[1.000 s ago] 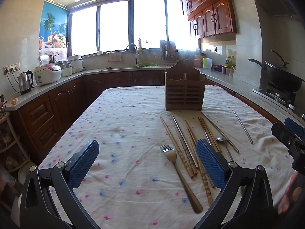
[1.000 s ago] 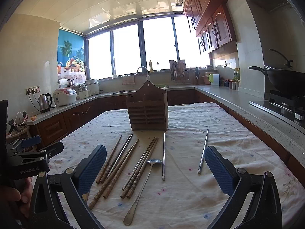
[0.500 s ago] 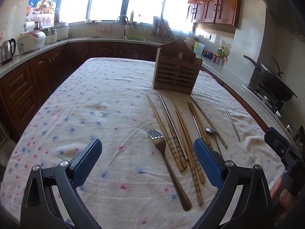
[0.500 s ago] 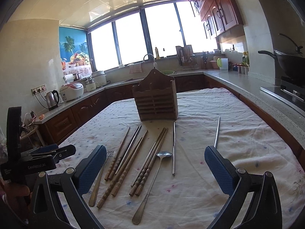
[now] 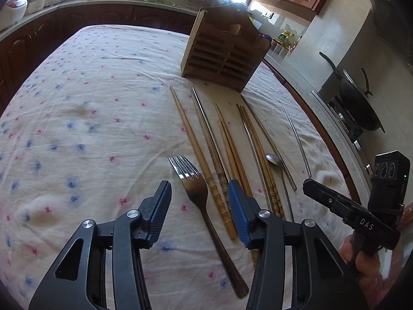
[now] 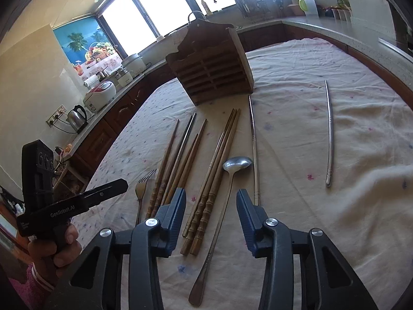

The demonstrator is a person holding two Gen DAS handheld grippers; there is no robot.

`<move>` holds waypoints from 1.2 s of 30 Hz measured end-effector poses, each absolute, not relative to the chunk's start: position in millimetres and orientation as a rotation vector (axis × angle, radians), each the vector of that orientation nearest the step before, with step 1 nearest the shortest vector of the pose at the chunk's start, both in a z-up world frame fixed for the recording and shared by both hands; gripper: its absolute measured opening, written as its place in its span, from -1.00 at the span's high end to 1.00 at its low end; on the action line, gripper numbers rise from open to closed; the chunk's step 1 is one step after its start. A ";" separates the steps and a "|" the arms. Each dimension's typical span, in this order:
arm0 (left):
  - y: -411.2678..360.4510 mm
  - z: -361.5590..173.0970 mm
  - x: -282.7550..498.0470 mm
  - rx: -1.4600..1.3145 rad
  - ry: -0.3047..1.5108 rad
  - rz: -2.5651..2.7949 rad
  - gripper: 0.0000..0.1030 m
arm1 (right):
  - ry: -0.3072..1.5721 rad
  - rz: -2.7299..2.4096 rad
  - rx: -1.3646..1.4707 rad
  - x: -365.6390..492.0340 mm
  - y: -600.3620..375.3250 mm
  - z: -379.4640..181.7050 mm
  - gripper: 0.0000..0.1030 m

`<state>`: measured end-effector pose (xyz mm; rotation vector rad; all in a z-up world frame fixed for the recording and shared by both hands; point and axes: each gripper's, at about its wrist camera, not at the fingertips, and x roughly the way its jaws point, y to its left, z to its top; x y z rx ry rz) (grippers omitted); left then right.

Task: Organize utensils
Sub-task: 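Close the left tool on the metal fork while the right tool grasps the metal spoon, then carry the fork with the left tool into the wooden holder while the right tool drops the spoon in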

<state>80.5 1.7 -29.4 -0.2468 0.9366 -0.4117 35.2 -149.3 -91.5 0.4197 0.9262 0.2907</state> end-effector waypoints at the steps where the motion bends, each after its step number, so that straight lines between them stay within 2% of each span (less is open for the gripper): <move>1: 2.2 -32.4 84.9 -0.258 0.957 -0.426 0.29 | 0.939 0.301 0.431 38.2 -149.6 -94.2 0.22; 6: 6.8 -50.1 100.9 -0.339 1.060 -0.483 0.43 | 1.013 0.318 0.472 52.8 -151.3 -107.1 0.25; 12: 16.1 -55.0 114.5 -0.425 1.083 -0.545 0.46 | 1.072 0.337 0.498 68.2 -155.5 -119.6 0.26; 15: 17.2 -56.9 122.3 -0.443 1.095 -0.572 0.56 | 1.078 0.353 0.539 75.9 -158.1 -123.8 0.30; 18: 17.9 -62.1 127.7 -0.479 1.109 -0.605 0.77 | 1.084 0.351 0.577 83.6 -161.7 -128.4 0.55; 19: 17.4 -64.2 129.2 -0.502 1.113 -0.625 0.85 | 1.088 0.346 0.586 85.4 -163.2 -130.9 0.78; 20: 16.1 -64.7 128.8 -0.504 1.115 -0.629 0.86 | 1.095 0.341 0.592 86.6 -164.4 -133.0 0.92; 25: 12.2 -49.0 120.3 -0.463 1.063 -0.632 0.89 | 1.046 0.361 0.625 80.9 -169.8 -123.1 0.95; 36: 28.5 28.9 112.9 -0.441 0.851 -0.627 0.96 | 0.864 0.357 0.516 84.6 -177.2 -49.5 0.96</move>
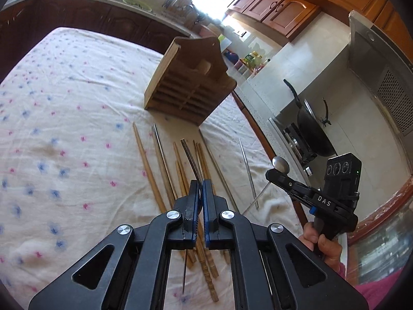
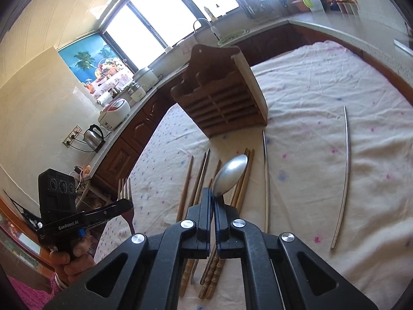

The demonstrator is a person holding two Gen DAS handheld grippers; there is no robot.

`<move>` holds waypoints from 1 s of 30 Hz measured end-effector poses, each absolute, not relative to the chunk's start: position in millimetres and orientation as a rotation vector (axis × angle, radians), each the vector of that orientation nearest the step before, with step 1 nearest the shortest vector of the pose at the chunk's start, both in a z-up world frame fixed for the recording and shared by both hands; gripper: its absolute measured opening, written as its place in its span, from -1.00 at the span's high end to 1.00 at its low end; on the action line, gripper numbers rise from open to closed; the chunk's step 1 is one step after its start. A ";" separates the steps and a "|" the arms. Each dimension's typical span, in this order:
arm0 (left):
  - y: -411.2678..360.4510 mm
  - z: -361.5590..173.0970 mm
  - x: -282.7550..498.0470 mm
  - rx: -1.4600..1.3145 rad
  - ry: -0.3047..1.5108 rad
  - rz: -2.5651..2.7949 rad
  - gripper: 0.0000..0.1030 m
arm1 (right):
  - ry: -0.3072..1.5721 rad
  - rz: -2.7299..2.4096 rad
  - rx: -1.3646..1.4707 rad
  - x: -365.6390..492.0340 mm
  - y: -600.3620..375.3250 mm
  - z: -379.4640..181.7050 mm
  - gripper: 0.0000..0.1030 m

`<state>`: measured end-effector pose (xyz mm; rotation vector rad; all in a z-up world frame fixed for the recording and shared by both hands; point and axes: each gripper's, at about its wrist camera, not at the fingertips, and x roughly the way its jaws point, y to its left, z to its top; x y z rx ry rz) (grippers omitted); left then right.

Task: Organize utensils
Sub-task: 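Carry the fork with the left tool into the wooden holder while the right tool drops the spoon in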

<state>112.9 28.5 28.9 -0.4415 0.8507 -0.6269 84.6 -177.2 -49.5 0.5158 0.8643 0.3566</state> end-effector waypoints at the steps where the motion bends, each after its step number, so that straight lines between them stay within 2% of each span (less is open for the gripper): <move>1: 30.7 35.8 113.6 -0.447 0.832 -0.628 0.96 | 0.842 0.351 0.496 85.8 -177.8 -40.9 0.96; 9: 37.1 76.6 136.9 -0.418 0.719 -0.609 0.96 | 0.687 0.301 0.341 107.6 -176.4 16.0 0.96; 24: 6.2 162.0 220.5 -0.311 0.479 -0.576 0.96 | 0.533 0.240 0.223 186.7 -187.6 74.1 0.96; 30: -14.1 163.0 270.4 -0.303 0.427 -0.536 0.96 | 0.502 0.228 0.148 230.1 -179.8 82.2 0.97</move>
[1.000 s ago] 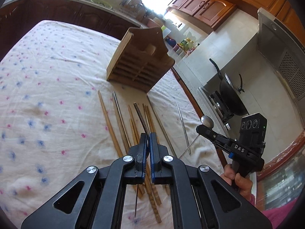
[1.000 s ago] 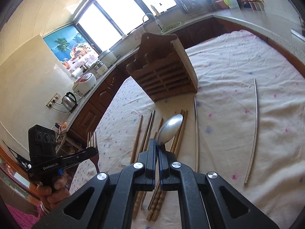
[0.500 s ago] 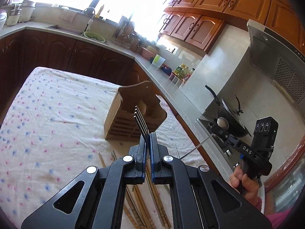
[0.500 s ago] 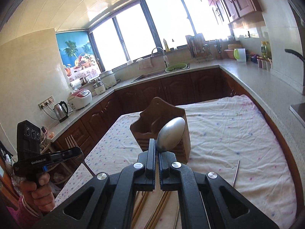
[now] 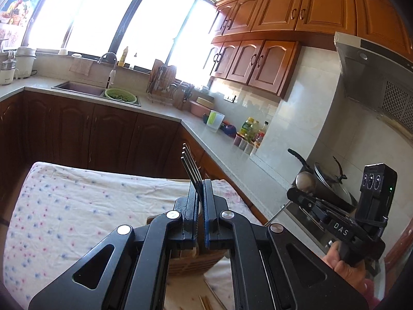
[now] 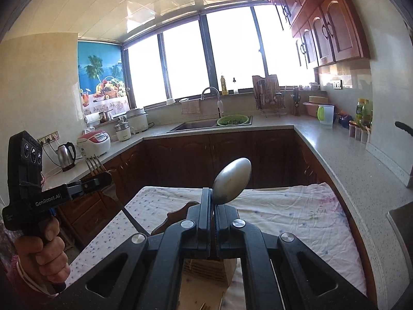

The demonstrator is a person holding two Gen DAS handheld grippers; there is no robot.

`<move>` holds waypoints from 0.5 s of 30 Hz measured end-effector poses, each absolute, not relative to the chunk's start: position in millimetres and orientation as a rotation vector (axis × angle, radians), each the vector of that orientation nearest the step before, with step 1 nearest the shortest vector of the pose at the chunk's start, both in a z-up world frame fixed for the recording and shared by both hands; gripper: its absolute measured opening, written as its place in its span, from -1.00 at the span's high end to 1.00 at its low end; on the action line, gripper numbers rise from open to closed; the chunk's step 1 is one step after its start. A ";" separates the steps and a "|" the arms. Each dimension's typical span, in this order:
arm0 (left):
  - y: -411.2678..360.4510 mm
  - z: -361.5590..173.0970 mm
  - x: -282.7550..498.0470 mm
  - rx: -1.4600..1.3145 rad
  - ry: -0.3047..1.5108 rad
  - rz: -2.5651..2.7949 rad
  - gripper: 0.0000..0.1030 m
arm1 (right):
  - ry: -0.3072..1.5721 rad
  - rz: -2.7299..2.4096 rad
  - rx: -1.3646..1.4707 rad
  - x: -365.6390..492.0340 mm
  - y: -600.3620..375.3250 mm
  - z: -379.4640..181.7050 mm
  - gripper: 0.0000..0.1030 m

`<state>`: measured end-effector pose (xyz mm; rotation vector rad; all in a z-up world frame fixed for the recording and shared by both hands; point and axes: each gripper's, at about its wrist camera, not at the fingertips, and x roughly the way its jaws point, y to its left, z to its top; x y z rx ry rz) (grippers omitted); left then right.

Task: Organize utensils
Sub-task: 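Carry the fork with the left tool into the wooden holder while the right tool drops the spoon in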

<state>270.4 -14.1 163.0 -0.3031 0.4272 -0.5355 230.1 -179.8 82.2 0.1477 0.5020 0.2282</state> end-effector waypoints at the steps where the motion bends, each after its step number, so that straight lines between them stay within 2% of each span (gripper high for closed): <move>1: -16.1 157.3 278.6 -0.313 0.429 -0.534 0.96 | 0.506 0.228 0.141 237.5 -178.4 79.4 0.96; 10: -25.7 82.9 316.6 -0.384 0.532 -0.517 0.96 | 0.622 0.236 0.089 277.7 -159.2 15.2 0.97; 15: -34.1 59.9 323.3 -0.337 0.587 -0.492 0.96 | 0.686 0.245 0.084 284.8 -155.7 -13.4 0.96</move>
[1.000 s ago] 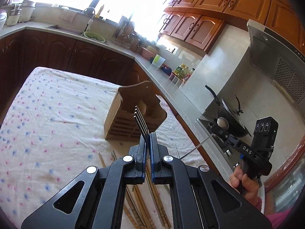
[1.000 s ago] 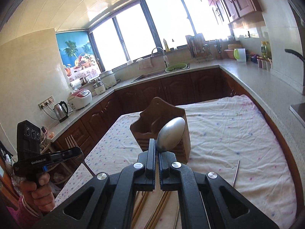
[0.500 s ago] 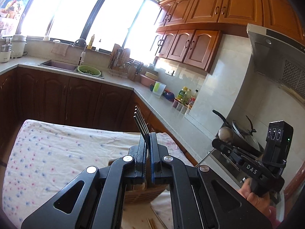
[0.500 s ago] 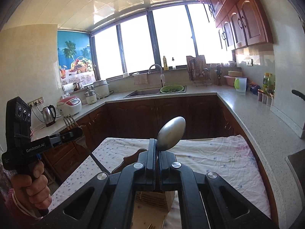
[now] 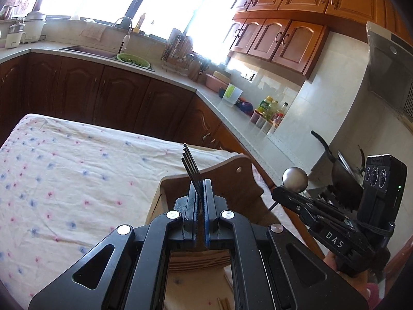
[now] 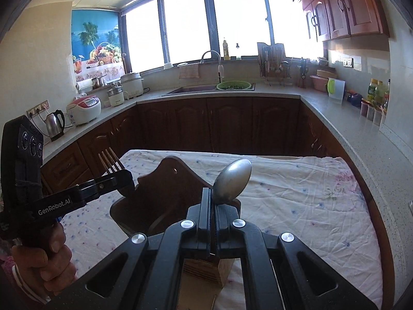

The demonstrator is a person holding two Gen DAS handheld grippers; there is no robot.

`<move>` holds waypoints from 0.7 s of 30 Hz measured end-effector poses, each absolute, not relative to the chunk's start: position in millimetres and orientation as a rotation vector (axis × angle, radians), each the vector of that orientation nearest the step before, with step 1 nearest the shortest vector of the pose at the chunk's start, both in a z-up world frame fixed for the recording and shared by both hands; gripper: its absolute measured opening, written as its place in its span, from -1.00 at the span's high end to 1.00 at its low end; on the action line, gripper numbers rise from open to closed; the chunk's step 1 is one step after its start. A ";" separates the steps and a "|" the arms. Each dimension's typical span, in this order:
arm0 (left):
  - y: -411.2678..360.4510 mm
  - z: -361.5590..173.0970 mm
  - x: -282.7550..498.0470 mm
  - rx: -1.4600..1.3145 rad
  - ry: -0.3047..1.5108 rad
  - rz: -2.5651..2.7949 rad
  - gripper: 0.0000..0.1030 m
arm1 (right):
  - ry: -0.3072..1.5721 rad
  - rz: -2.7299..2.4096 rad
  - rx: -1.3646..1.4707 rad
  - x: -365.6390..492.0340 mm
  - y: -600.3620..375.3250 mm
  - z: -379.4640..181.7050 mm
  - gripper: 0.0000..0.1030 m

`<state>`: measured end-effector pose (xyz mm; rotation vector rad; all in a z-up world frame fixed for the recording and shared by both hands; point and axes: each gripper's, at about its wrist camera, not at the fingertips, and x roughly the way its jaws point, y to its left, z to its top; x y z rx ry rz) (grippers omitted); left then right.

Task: Organize utensils
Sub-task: 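Carry the fork with the left tool into the wooden holder while the right tool drops the spoon in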

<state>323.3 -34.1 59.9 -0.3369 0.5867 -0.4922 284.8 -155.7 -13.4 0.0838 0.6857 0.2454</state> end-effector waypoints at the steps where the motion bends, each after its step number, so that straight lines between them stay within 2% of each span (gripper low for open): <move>1: -35.3 56.6 324.2 -0.325 0.600 -0.484 0.95 | 0.698 0.247 0.083 286.8 -155.9 -17.5 0.96; 15: -23.9 54.0 331.1 -0.337 0.622 -0.437 0.93 | 0.745 0.244 0.161 298.2 -166.7 -30.7 0.95; 17: -23.9 56.6 330.4 -0.329 0.626 -0.425 0.85 | 0.745 0.244 0.175 298.3 -168.8 -30.1 0.91; 18: -23.0 58.2 328.8 -0.327 0.624 -0.420 0.70 | 0.744 0.241 0.182 297.8 -170.1 -29.5 0.88; 19: -21.0 60.3 327.2 -0.330 0.621 -0.412 0.51 | 0.744 0.237 0.190 296.9 -172.1 -28.5 0.72; 20: -17.8 62.2 324.5 -0.341 0.612 -0.405 0.43 | 0.742 0.234 0.201 295.1 -174.1 -27.7 0.43; 21: -13.9 64.0 321.6 -0.354 0.604 -0.401 0.31 | 0.736 0.232 0.213 293.1 -177.3 -26.3 0.27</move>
